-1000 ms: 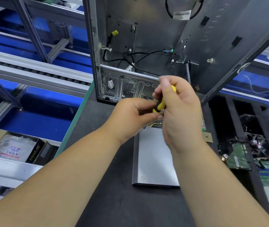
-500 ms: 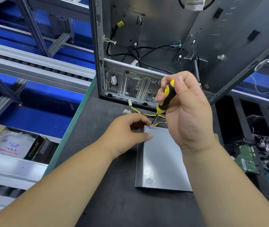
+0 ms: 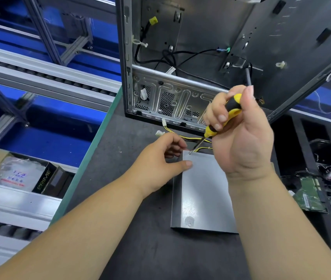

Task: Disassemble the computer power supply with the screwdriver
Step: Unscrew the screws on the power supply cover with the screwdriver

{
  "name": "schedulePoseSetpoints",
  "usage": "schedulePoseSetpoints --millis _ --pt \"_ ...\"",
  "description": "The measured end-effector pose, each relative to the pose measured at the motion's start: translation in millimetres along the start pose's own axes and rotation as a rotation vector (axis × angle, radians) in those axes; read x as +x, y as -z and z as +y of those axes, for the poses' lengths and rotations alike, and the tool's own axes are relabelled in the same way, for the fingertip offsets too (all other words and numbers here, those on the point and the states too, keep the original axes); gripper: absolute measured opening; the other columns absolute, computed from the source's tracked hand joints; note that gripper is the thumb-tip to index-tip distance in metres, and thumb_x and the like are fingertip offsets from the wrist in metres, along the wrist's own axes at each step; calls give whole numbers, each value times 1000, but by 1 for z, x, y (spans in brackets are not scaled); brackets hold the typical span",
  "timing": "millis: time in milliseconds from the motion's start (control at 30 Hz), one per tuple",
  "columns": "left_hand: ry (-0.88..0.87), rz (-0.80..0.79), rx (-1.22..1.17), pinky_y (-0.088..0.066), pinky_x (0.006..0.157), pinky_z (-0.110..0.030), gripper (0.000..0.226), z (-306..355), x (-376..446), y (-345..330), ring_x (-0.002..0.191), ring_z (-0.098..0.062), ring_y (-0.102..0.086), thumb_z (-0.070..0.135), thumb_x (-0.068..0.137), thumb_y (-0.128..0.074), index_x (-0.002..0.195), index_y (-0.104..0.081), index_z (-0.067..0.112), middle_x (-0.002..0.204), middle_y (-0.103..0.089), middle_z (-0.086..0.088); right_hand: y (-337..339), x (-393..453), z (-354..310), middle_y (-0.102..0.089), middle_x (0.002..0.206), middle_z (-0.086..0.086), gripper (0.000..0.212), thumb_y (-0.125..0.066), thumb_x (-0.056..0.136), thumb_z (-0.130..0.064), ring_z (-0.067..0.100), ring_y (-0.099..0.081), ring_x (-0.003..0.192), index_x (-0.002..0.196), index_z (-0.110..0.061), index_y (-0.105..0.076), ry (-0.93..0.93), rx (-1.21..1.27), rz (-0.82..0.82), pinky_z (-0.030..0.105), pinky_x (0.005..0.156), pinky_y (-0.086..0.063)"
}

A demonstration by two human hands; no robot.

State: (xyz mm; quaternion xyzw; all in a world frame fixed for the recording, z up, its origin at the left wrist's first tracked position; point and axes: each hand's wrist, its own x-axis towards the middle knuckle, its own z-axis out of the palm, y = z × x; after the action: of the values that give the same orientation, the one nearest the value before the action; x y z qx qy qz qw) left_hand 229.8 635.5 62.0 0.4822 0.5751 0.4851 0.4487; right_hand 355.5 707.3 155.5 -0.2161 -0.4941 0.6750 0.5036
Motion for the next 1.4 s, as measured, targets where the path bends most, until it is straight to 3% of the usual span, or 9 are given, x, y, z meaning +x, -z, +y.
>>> schedulePoseSetpoints --millis 167,267,467,633,767,867,967,1167,1400 --pt "15 -6 -24 -50 92 -24 29 -2 1 0 100 -9 -63 21 78 -80 97 -62 34 102 -66 7 8 1 -9 -51 82 6 27 -40 99 -29 21 -49 66 86 -11 -55 -69 -69 21 34 68 -39" --pt "10 -19 -6 -51 93 -26 28 1 3 -1 100 -10 -63 17 80 -79 98 -62 30 102 -66 5 4 0 -10 -50 78 5 32 -37 101 -28 20 -50 67 84 -9 -57 -90 -116 -18 34 73 -46" --pt "-9 -16 16 -51 95 -33 24 5 3 -3 97 -10 -62 12 83 -74 97 -62 28 100 -66 4 -8 -1 -2 -37 59 -1 42 -22 106 -33 18 -26 56 86 -10 -51 -54 -72 -26 40 66 -16" --pt "-13 -11 14 -50 96 -37 23 6 2 -4 98 -14 -61 11 83 -73 95 -62 28 100 -65 3 -3 1 -4 -42 62 -1 21 -36 100 -29 18 -32 55 88 -14 -44 -47 -90 -26 38 64 -19" --pt "-10 -4 5 -51 96 -37 23 7 1 -4 98 -12 -61 11 84 -73 94 -62 29 100 -65 5 2 2 -7 -53 78 5 27 -40 101 -29 22 -50 70 86 -12 -55 -62 -136 35 35 73 -42" --pt "-4 -1 18 -51 96 -36 22 7 1 -4 99 -11 -61 13 84 -73 95 -62 28 100 -65 5 5 4 -10 -55 78 4 36 -37 103 -31 20 -54 73 85 -11 -61 -82 -179 67 37 79 -41" --pt "3 -3 8 -51 95 -38 22 8 2 -4 98 -13 -61 12 83 -74 95 -62 26 100 -65 3 0 4 -7 -49 74 4 40 -30 105 -29 19 -45 66 89 -8 -59 -71 -142 52 31 72 -41" --pt "16 3 -3 -52 93 -34 22 7 2 -4 96 -13 -61 12 83 -74 95 -62 26 98 -66 3 -6 2 -1 -33 59 1 41 -22 103 -42 19 -23 56 88 -11 -43 -27 -3 13 34 59 -19" --pt "39 -7 -43 -51 96 -31 21 8 3 -4 98 -15 -62 7 83 -73 97 -66 20 102 -67 -2 1 0 -7 -48 71 4 29 -35 102 -32 21 -44 64 83 -14 -47 -54 -101 52 35 69 -34"
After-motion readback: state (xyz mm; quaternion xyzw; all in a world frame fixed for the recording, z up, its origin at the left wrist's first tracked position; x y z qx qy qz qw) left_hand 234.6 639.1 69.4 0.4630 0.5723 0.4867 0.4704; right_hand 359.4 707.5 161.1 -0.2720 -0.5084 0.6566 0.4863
